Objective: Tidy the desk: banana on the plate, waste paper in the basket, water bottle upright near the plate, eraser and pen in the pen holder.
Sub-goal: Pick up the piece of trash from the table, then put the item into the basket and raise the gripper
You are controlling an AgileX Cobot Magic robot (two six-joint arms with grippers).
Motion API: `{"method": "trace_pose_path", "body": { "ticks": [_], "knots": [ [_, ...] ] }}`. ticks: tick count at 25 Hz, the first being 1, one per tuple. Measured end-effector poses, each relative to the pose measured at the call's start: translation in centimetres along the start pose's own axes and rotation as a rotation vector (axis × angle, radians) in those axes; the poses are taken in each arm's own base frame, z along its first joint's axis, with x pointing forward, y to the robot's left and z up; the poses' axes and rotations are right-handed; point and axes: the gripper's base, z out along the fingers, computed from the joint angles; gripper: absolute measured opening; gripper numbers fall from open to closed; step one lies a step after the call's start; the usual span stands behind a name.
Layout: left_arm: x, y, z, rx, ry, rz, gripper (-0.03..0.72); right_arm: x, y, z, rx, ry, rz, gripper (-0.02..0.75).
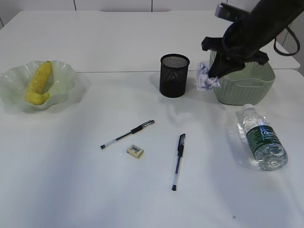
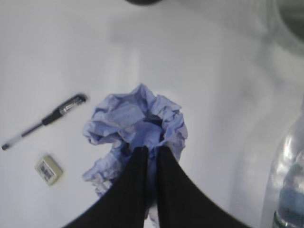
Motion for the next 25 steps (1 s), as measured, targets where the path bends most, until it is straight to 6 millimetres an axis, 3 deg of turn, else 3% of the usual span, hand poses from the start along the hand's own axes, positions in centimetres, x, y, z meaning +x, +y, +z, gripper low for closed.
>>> {"method": "trace_pose_path", "body": {
  "ticks": [5, 11, 19, 25],
  "knots": [
    [0.0, -0.1, 0.0, 0.007, 0.0, -0.002, 0.304, -2.7, 0.7, -2.4, 0.023, -0.195, -0.047, 0.017],
    [0.0, -0.1, 0.0, 0.011, 0.0, -0.003, 0.304, -4.7, 0.0, -3.9, 0.164, -0.375, -0.148, 0.017],
    [0.0, -0.2, 0.0, 0.017, 0.0, -0.005, 0.298, -6.0, -2.8, -1.9, 0.385, -0.426, -0.299, 0.017],
    [0.0, -0.2, 0.0, 0.02, -0.001, -0.006, 0.296, -6.5, -6.0, -0.7, 0.439, -0.433, -0.249, 0.017]
  ]
}}
